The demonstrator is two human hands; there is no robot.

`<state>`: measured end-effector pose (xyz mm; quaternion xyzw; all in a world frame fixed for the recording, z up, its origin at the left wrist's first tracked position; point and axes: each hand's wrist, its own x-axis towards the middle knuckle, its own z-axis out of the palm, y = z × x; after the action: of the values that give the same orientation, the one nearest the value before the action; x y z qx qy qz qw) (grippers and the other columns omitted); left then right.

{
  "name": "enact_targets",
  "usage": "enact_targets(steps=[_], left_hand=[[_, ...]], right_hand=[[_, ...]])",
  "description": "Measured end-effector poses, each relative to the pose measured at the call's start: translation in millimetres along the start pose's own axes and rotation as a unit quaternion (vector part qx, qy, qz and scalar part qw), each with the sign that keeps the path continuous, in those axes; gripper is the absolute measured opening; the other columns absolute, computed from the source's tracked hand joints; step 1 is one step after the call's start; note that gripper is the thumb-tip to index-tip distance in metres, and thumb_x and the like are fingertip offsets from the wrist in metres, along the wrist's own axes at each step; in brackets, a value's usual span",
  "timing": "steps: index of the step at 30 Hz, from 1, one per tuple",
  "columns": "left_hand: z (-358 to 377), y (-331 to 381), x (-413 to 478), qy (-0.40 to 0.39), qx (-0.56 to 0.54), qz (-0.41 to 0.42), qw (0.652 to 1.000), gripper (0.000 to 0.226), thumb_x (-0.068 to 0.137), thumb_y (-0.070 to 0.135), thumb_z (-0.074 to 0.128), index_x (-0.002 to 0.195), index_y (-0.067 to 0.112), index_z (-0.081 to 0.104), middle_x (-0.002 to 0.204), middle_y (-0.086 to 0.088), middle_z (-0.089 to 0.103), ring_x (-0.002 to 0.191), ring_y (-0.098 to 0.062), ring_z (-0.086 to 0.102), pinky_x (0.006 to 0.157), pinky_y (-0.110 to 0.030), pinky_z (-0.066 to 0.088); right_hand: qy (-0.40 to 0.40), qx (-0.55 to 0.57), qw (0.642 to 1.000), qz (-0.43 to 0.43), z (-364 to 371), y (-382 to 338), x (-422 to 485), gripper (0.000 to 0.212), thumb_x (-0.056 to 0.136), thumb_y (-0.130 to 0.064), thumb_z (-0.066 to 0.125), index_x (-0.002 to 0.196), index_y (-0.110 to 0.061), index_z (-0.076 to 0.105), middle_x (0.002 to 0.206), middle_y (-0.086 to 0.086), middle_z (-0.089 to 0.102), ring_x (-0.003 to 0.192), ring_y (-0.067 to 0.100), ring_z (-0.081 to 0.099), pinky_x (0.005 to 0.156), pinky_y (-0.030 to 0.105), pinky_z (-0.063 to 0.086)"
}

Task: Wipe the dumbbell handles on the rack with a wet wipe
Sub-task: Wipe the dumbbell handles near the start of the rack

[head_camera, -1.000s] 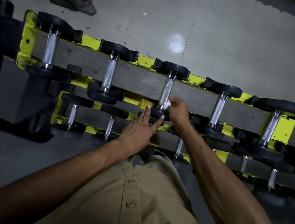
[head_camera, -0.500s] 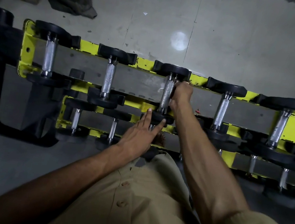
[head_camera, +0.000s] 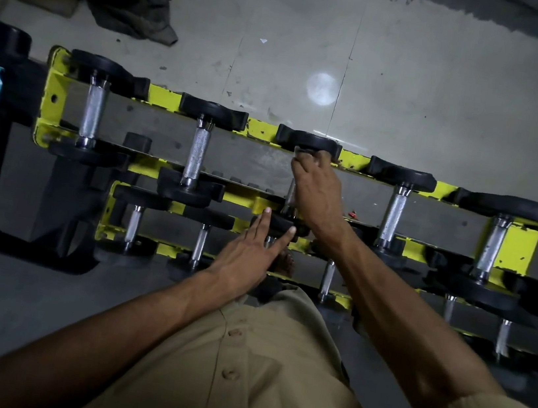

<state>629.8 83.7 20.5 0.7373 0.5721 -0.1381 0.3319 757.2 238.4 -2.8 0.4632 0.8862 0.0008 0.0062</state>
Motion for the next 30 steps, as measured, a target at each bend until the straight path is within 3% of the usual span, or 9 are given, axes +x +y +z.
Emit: enact_targets(steps=[3, 5, 9, 11, 15, 20, 25, 28, 30], left_hand=[[2, 3, 0, 0.010, -0.012, -0.006, 1.000, 0.106, 0.095, 0.000, 0.059, 0.166, 0.034, -0.012, 0.166, -0.029, -0.028, 0.161, -0.041, -0.005, 0.122, -0.047, 0.037], [2, 5, 1, 0.018, -0.017, -0.012, 1.000, 0.101, 0.096, 0.001, 0.056, 0.167, 0.034, -0.008, 0.167, -0.029, -0.026, 0.161, -0.041, -0.004, 0.122, -0.048, 0.037], [5, 9, 2, 0.018, -0.011, -0.019, 1.000, 0.104, 0.097, 0.002, 0.057, 0.165, 0.035, -0.014, 0.167, -0.028, -0.028, 0.161, -0.041, -0.004, 0.123, -0.048, 0.032], [7, 8, 2, 0.031, -0.008, -0.019, 0.999, 0.101, 0.095, 0.000, 0.057, 0.166, 0.033, -0.007, 0.167, -0.030, -0.025, 0.160, -0.043, -0.002, 0.124, -0.049, 0.031], [9, 8, 0, 0.044, -0.012, -0.011, 0.999, 0.085, 0.096, 0.003, 0.057, 0.165, 0.028, 0.014, 0.167, -0.036, -0.003, 0.157, -0.049, 0.014, 0.125, -0.050, 0.030], [5, 8, -1, 0.024, -0.021, -0.022, 0.999, 0.096, 0.097, 0.000, 0.057, 0.167, 0.035, 0.002, 0.165, -0.037, -0.022, 0.159, -0.048, 0.006, 0.123, -0.049, 0.030], [0, 12, 1, 0.022, -0.043, -0.014, 0.999, 0.097, 0.103, 0.010, 0.055, 0.163, 0.050, -0.010, 0.167, -0.037, -0.010, 0.153, -0.050, 0.023, 0.115, -0.048, 0.038], [0, 11, 0, 0.026, -0.057, -0.014, 0.998, 0.098, 0.105, 0.013, 0.051, 0.158, 0.056, -0.020, 0.168, -0.035, -0.007, 0.153, -0.049, 0.025, 0.115, -0.048, 0.038], [0, 7, 0, 0.032, -0.078, -0.019, 0.996, 0.098, 0.109, 0.018, 0.048, 0.151, 0.062, -0.028, 0.169, -0.033, -0.006, 0.153, -0.047, 0.026, 0.117, -0.048, 0.037]], right_hand=[[-0.081, -0.088, 0.991, -0.054, -12, -7, 5, 0.029, 0.085, -0.016, 0.072, 0.112, -0.007, 0.068, 0.115, 0.010, 0.066, 0.117, 0.033, 0.046, 0.080, 0.043, 0.052], [-0.134, -0.122, 0.978, -0.108, -19, -10, 14, 0.023, 0.089, -0.017, 0.070, 0.110, -0.007, 0.069, 0.107, 0.008, 0.068, 0.118, 0.034, 0.047, 0.073, 0.041, 0.051], [-0.133, -0.147, 0.974, -0.113, -31, 1, 29, 0.025, 0.094, -0.009, 0.062, 0.118, -0.007, 0.065, 0.116, 0.009, 0.063, 0.109, 0.028, 0.054, 0.063, 0.036, 0.043], [-0.148, -0.140, 0.971, -0.122, -30, -4, 22, 0.028, 0.095, -0.009, 0.060, 0.122, -0.005, 0.062, 0.119, 0.012, 0.062, 0.110, 0.030, 0.056, 0.067, 0.039, 0.049], [-0.289, -0.098, 0.923, -0.235, -25, -23, 9, 0.020, 0.098, -0.022, 0.059, 0.112, -0.014, 0.070, 0.104, 0.006, 0.071, 0.093, 0.026, 0.068, 0.075, 0.036, 0.055], [-0.270, -0.159, 0.930, -0.190, -44, -14, 36, 0.023, 0.098, -0.014, 0.057, 0.120, -0.016, 0.064, 0.111, 0.006, 0.068, 0.094, 0.029, 0.069, 0.066, 0.038, 0.048], [-0.428, -0.109, 0.883, -0.162, -35, -41, 25, 0.026, 0.101, -0.022, 0.056, 0.121, -0.008, 0.066, 0.117, 0.011, 0.069, 0.099, 0.029, 0.068, 0.077, 0.035, 0.052], [-0.447, -0.080, 0.880, -0.137, -37, -46, 33, 0.027, 0.099, -0.023, 0.061, 0.121, -0.009, 0.066, 0.117, 0.009, 0.069, 0.090, 0.025, 0.063, 0.076, 0.033, 0.049], [-0.420, -0.079, 0.893, -0.143, -37, -43, 32, 0.026, 0.099, -0.023, 0.060, 0.120, -0.011, 0.065, 0.117, 0.010, 0.068, 0.096, 0.028, 0.065, 0.076, 0.035, 0.048]])
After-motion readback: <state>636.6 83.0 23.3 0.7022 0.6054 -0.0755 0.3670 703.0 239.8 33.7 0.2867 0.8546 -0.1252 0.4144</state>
